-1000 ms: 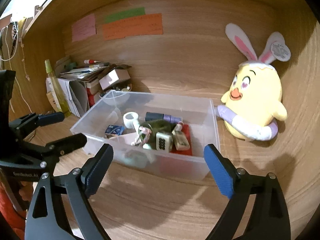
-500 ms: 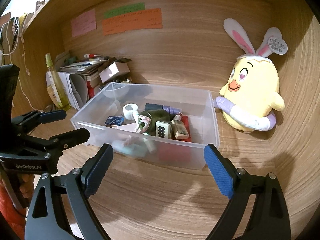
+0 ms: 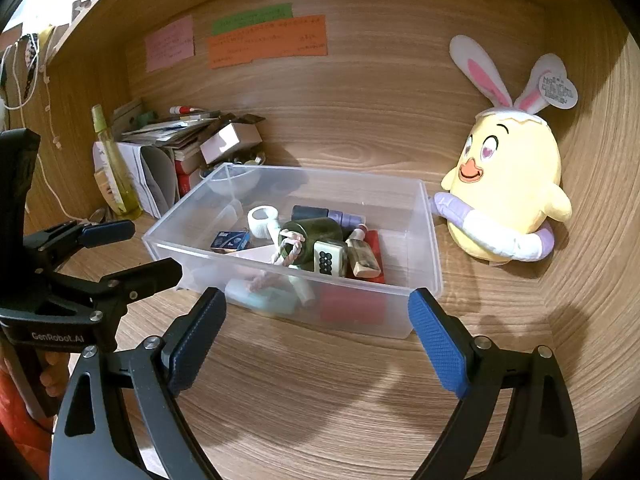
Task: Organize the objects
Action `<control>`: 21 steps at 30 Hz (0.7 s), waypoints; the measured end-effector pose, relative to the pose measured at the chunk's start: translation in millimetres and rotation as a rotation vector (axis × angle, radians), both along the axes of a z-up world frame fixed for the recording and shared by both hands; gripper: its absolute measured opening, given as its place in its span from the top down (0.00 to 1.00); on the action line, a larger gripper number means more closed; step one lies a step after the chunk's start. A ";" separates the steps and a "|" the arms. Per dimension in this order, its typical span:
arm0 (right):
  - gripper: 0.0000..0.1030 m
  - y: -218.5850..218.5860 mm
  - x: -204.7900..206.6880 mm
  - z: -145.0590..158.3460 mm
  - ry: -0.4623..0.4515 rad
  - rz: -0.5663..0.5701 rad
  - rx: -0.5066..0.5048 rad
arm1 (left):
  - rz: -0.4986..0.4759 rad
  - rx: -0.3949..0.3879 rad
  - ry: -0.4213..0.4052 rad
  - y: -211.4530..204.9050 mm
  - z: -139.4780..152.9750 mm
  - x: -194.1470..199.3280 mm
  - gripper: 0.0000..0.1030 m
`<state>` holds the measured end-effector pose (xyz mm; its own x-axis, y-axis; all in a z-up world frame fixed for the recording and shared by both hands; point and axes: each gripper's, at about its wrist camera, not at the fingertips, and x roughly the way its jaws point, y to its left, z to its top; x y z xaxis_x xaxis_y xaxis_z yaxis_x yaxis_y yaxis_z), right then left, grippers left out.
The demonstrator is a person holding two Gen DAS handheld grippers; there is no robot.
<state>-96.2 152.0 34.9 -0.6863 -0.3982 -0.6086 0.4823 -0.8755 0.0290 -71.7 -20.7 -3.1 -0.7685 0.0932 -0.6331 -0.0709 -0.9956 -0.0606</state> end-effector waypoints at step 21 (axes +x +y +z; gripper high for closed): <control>0.11 3.7 -5.4 -1.5 -0.015 -0.005 -0.011 | 0.006 0.006 -0.007 -1.9 -2.6 -1.2 0.07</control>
